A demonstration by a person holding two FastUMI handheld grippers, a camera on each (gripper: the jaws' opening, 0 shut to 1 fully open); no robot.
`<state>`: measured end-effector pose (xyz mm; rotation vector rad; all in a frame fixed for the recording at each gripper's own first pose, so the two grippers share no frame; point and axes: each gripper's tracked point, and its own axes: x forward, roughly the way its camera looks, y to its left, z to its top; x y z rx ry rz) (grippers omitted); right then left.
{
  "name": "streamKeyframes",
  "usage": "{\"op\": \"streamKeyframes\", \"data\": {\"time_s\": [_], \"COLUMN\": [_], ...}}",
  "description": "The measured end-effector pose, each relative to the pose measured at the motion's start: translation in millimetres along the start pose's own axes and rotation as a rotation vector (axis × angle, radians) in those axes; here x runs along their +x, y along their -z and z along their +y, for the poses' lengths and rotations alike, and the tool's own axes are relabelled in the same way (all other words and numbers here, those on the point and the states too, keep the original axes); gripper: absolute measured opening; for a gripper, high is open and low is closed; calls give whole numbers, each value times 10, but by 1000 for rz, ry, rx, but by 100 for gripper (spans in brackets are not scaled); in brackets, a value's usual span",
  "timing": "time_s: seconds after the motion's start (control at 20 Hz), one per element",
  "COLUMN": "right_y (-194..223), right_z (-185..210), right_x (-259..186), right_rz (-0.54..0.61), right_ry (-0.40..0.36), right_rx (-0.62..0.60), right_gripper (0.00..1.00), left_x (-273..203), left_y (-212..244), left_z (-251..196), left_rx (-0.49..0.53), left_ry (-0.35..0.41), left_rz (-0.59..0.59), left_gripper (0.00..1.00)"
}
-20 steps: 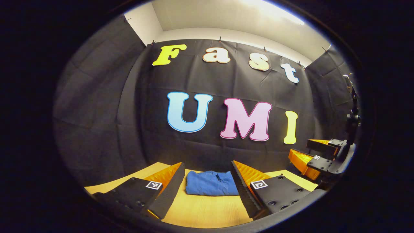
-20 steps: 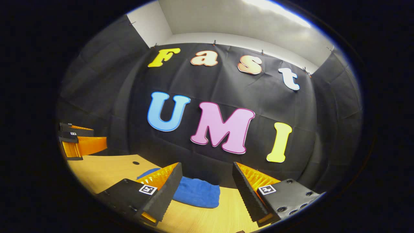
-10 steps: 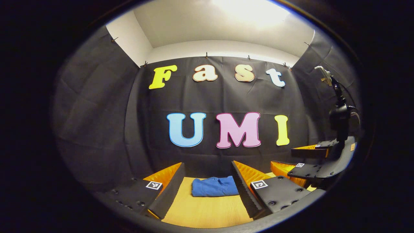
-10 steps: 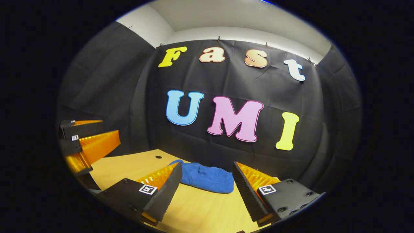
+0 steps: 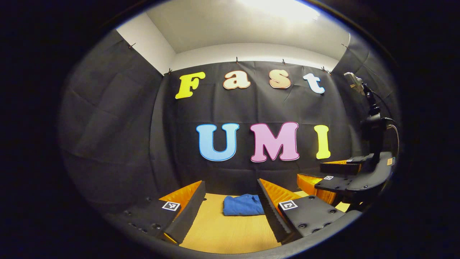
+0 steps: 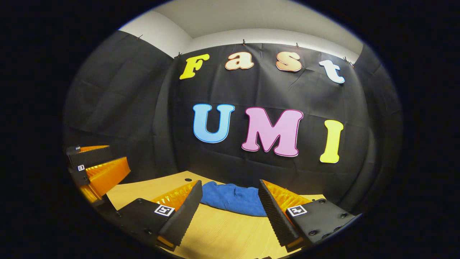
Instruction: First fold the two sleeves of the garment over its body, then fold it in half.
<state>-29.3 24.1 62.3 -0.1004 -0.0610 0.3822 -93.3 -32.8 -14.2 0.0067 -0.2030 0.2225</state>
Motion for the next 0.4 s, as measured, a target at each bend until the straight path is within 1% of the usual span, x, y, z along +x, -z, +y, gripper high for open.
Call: {"op": "streamKeyframes", "data": {"time_s": [0.15,0.4], "right_y": [39,48], "right_z": [16,-12], "right_x": [22,21], "right_rz": [3,9], "right_ry": [-9,-10], "right_rx": [-1,12], "right_gripper": [96,96], "left_x": [-28,-21], "left_y": [-3,-1], "left_z": [59,33], "left_rx": [6,7], "left_ry": [-19,-13], "left_rz": [8,10], "left_gripper": [82,82]}}
